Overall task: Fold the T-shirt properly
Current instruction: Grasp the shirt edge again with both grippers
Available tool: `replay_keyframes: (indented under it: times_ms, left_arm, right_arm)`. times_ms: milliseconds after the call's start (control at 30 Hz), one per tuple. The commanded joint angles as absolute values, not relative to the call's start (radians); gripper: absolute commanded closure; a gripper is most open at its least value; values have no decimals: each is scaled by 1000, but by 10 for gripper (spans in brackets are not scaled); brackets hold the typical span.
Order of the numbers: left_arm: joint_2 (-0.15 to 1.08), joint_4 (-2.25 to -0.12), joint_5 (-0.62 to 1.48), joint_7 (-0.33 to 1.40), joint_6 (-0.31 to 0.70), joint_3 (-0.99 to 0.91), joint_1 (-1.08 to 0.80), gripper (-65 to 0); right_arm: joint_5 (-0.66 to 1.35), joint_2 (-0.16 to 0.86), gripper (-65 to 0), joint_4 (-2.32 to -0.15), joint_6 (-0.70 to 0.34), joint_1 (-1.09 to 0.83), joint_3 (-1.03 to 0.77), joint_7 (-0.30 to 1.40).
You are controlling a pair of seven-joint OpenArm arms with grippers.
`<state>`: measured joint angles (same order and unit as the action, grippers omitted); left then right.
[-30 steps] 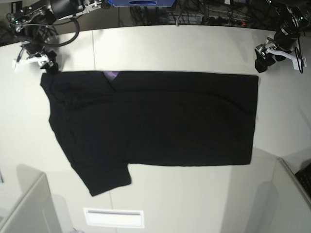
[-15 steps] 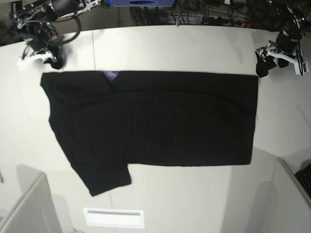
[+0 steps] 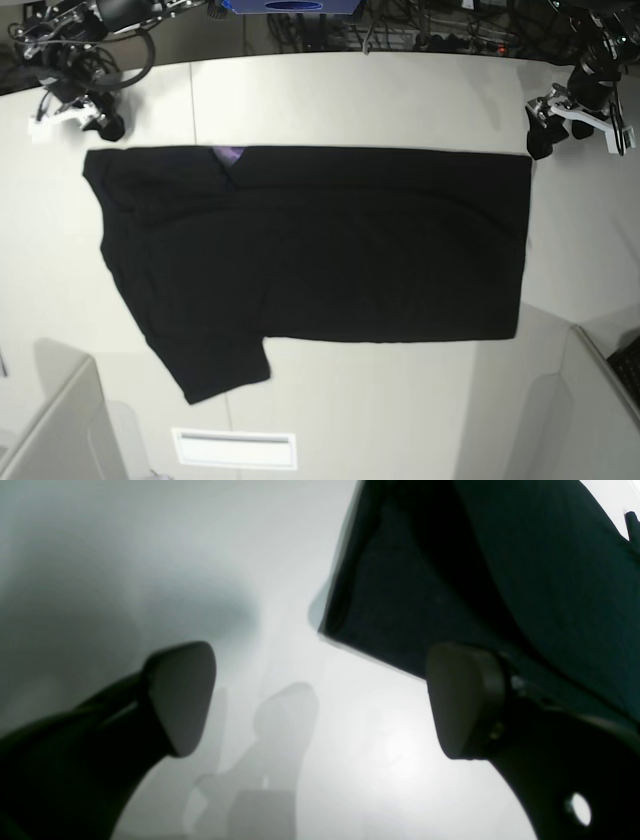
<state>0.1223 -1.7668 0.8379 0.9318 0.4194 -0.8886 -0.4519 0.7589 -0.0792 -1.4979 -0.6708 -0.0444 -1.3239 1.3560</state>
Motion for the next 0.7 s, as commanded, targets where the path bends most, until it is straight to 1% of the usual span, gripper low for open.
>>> replay_keyframes:
  times_ms: [0, 33, 167, 400, 433, 533, 667]
  left_arm:
    - [136, -1779, 854, 915, 426, -894, -453, -650]
    - [137, -1779, 854, 915, 426, -894, -452, -650]
    - [137, -1778, 854, 915, 426, -894, -450, -650]
    - [136, -1778, 854, 915, 426, -892, -449, -650]
    - [136, -1776, 854, 915, 426, -892, -449, -650]
    - [134, -1764, 854, 915, 426, -892, -444, -650]
    - [134, -1685, 854, 915, 426, -892, -410, -650]
  right_arm:
    - [748, -67, -407, -1523, -677, -45, -1343, 1371]
    - [748, -67, -450, -1535, -677, -44, -1366, 1372]
    - [746, -53, -426, -1521, -677, -28, -1402, 1369]
    - [739, -42, -419, -1403, -670, 28, -1402, 1345]
    - [739, -44, -419, -1392, -662, 31, -1400, 1328]
    - [739, -45, -419, -1362, -591, 50, -1400, 1285]
    - [740, -39, -419, -1316, -584, 65, -1399, 1268]
